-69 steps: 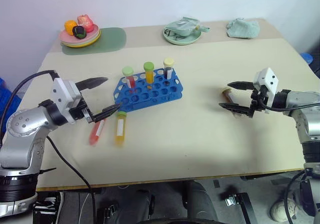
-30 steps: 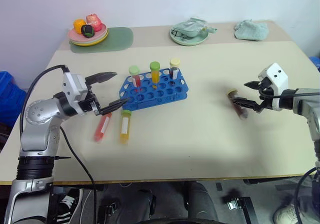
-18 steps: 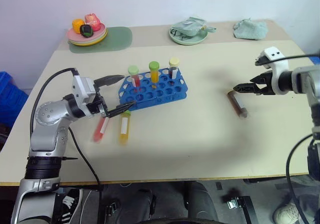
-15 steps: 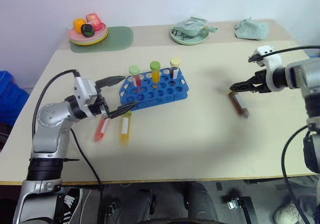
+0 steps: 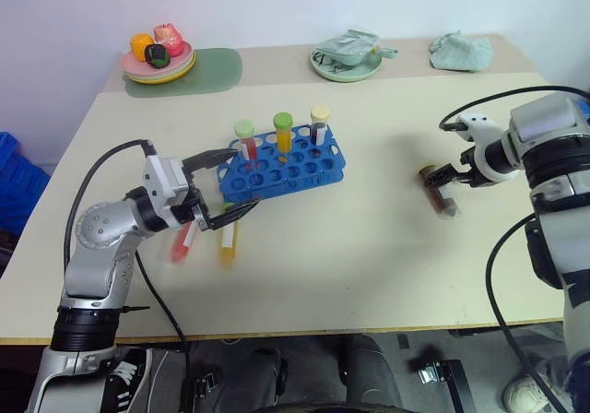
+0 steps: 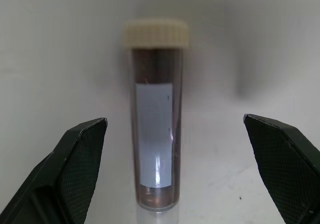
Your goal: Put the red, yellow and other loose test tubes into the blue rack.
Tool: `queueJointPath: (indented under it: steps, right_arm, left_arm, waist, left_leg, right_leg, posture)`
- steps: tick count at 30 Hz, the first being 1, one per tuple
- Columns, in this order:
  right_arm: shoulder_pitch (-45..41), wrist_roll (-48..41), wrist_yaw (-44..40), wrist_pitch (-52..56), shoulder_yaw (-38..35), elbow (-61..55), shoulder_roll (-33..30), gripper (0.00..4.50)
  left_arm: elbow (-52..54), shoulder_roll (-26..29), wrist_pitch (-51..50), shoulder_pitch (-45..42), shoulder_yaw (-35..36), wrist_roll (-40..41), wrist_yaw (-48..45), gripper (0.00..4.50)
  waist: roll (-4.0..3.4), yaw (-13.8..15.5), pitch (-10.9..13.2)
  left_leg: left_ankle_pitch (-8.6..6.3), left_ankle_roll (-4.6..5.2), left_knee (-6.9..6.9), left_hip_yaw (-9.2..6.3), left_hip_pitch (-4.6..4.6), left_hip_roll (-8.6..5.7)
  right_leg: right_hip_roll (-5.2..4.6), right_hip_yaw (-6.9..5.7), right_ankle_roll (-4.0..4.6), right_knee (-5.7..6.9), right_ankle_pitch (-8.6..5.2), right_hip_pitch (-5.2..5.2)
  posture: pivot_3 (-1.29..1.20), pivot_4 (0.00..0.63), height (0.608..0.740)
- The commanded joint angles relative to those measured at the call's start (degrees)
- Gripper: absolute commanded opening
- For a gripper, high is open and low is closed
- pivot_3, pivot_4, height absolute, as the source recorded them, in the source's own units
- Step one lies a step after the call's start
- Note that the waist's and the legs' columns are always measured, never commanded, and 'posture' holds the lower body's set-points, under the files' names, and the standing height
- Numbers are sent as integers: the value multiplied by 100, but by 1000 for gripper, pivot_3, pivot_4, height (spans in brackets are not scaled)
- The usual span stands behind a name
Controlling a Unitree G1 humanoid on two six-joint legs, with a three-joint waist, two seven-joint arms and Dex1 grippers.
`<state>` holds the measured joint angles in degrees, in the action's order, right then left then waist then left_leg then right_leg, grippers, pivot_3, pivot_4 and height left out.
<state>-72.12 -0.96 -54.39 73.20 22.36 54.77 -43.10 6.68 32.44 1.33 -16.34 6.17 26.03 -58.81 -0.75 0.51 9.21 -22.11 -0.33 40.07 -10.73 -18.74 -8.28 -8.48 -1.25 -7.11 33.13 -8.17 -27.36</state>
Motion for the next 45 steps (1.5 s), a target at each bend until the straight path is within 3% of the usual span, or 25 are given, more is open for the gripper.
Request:
queueJointPath:
  steps: [1, 15, 22, 27, 30, 33, 36, 38, 41, 45]
  right_arm:
    - [-241, 114, 119, -212, -147, 163, 79, 4500]
    - [-261, 332, 630, -1010, -628, 878, 511, 4500]
    - [-160, 436, 675, -1171, -704, 903, 604, 1197]
    - [-165, 505, 605, -1206, -726, 840, 583, 1197]
    - [-166, 447, 81, -1266, -627, 463, 515, 1197]
    - [-65, 274, -515, -1005, -580, -259, 376, 1197]
    - [436, -296, -1239, -861, -811, -1809, -27, 1197]
    - [836, -747, -1525, -807, -1145, -2788, -255, 1197]
    - [1929, -1750, -1589, -1719, -2554, -4861, -135, 1197]
    - [2644, -2202, -316, -2737, -3575, -6007, 1097, 1197]
  left_arm:
    - [237, 29, -40, 17, 93, 84, 101, 4455]
    - [589, 90, -213, 256, 157, 108, 351, 4455]
    - [666, 110, -262, 260, 144, 114, 432, 4500]
    - [613, 153, -269, 193, 147, 121, 405, 4500]
    - [582, 168, -248, 158, 126, 104, 374, 4500]
    - [582, 169, -259, 150, 136, 126, 379, 4500]
    - [546, 194, -239, 135, 156, 121, 359, 4500]
    - [514, 218, -200, 131, 170, 106, 334, 4500]
    - [407, 266, -172, 97, 242, 132, 291, 4500]
    - [261, 343, -207, 4, 333, 202, 189, 4500]
  waist:
    - [0, 3, 0]
    - [1, -15, -1]
    - [2, -92, -2]
    - [2, -115, -2]
    - [1, -121, -1]
    - [-1, -126, 0]
    - [-1, -99, 0]
    - [-1, -78, 0]
    - [1, -58, -1]
    - [1, -94, -1]
  left_leg:
    - [0, 0, 0, 0, 0, 0]
    - [0, 0, 1, 5, 5, 0]
    - [0, 0, 0, 12, 12, 2]
    - [0, 0, -1, 12, 13, 2]
    - [0, 0, 0, 12, 12, 2]
    - [0, 0, -1, 13, 10, 2]
    - [0, 0, -3, 11, 6, 2]
    - [0, 0, -1, 5, -7, 2]
    - [-1, 1, -2, 2, -12, 3]
    - [-2, 1, -3, 25, 7, 17]
  right_leg:
    - [0, 0, 0, 0, 0, 0]
    - [1, 5, 1, 2, 3, 4]
    - [6, 15, 2, 3, 4, 4]
    - [6, 16, 1, 3, 4, 5]
    - [6, 17, 1, 3, 4, 4]
    - [7, 18, 1, 5, 4, -1]
    - [9, 19, 0, 6, 5, -5]
    - [10, 15, -3, 4, 7, -7]
    - [15, 14, -10, -3, 11, -5]
    - [31, 37, -7, -3, 18, -4]
  posture:
    - [0, 150, 740]
    - [0, 150, 740]
    - [0, 150, 740]
    - [0, 150, 740]
    - [0, 150, 740]
    - [0, 150, 740]
    - [0, 150, 740]
    - [0, 150, 740]
    - [0, 150, 740]
    - [0, 150, 740]
